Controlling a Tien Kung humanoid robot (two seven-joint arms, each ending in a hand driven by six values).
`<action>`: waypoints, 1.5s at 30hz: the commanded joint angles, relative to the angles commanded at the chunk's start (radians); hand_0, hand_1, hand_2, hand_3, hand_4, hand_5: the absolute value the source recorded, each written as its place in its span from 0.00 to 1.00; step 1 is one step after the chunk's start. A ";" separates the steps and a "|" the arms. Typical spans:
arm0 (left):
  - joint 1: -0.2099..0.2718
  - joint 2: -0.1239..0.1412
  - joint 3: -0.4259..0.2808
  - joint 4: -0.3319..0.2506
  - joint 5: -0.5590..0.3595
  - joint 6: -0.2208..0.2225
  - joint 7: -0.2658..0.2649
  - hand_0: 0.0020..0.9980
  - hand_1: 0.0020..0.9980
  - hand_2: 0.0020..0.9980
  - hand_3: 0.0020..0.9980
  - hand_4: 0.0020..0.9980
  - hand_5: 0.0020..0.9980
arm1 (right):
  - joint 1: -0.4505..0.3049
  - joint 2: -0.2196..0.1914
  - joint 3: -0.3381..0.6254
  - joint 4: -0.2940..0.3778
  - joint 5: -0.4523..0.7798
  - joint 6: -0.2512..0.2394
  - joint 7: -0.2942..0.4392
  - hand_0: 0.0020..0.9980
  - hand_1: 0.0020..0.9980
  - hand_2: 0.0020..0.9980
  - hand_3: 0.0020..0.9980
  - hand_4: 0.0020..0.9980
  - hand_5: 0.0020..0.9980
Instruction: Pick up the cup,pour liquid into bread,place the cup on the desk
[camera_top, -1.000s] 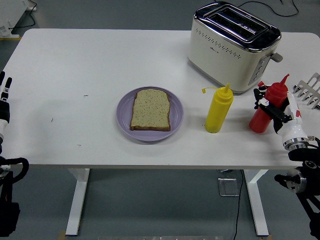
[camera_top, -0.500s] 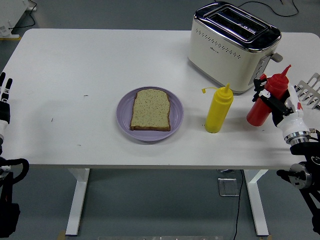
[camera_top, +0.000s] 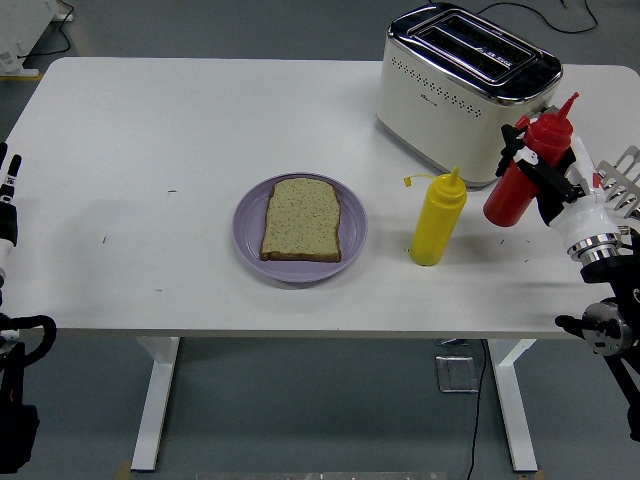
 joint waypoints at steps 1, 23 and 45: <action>0.000 0.000 -0.001 0.000 0.000 0.000 0.000 0.78 0.74 0.73 0.68 0.56 1.00 | 0.003 -0.001 -0.002 0.004 0.002 0.001 -0.001 0.00 0.07 0.23 0.32 0.69 0.31; -0.004 0.000 -0.011 -0.001 0.000 -0.001 -0.001 0.78 0.74 0.73 0.68 0.56 1.00 | 0.259 -0.101 -0.072 0.028 -0.264 -0.052 -0.006 0.00 0.05 0.21 0.31 0.68 0.35; 0.000 0.000 -0.021 0.001 0.001 -0.002 -0.003 0.78 0.73 0.73 0.68 0.56 1.00 | 0.648 -0.029 -0.435 -0.086 -0.983 -0.033 -0.205 0.00 0.05 0.21 0.31 0.68 0.34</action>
